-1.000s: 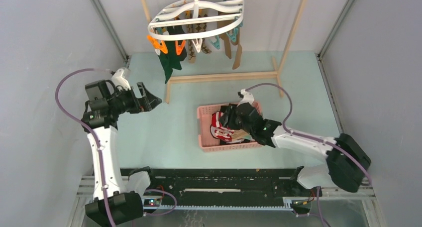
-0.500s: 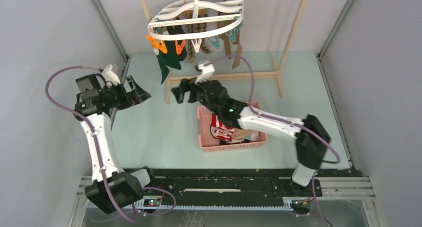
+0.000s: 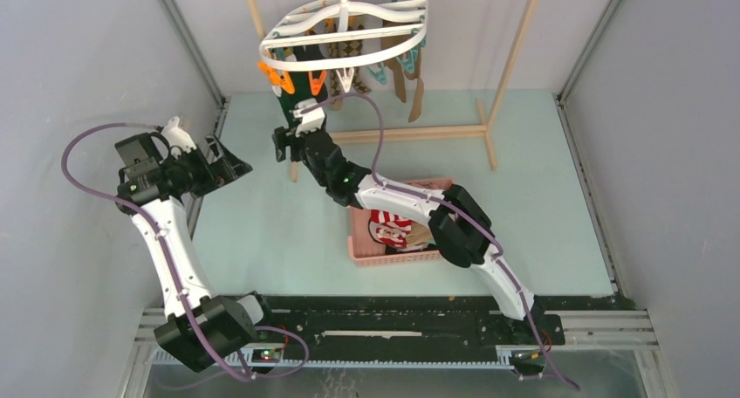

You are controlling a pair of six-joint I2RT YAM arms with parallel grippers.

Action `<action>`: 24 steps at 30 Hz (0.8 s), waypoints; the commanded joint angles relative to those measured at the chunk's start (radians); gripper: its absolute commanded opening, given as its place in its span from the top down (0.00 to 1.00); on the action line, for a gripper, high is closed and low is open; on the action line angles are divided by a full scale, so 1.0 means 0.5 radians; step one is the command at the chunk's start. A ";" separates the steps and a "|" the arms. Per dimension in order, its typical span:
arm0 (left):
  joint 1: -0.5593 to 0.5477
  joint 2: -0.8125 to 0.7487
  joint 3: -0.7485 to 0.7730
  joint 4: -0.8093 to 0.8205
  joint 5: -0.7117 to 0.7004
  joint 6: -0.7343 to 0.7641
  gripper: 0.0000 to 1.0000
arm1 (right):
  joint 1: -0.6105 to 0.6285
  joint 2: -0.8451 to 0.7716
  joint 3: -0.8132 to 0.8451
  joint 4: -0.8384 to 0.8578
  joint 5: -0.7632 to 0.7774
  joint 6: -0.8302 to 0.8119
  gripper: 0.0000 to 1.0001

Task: Remove the socks clipped to the hanger
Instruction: Remove the sock from the hanger.

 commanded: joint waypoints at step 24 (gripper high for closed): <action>0.011 -0.142 0.125 -0.312 0.460 0.373 0.11 | -0.124 -0.612 -0.708 0.648 -1.211 0.519 1.00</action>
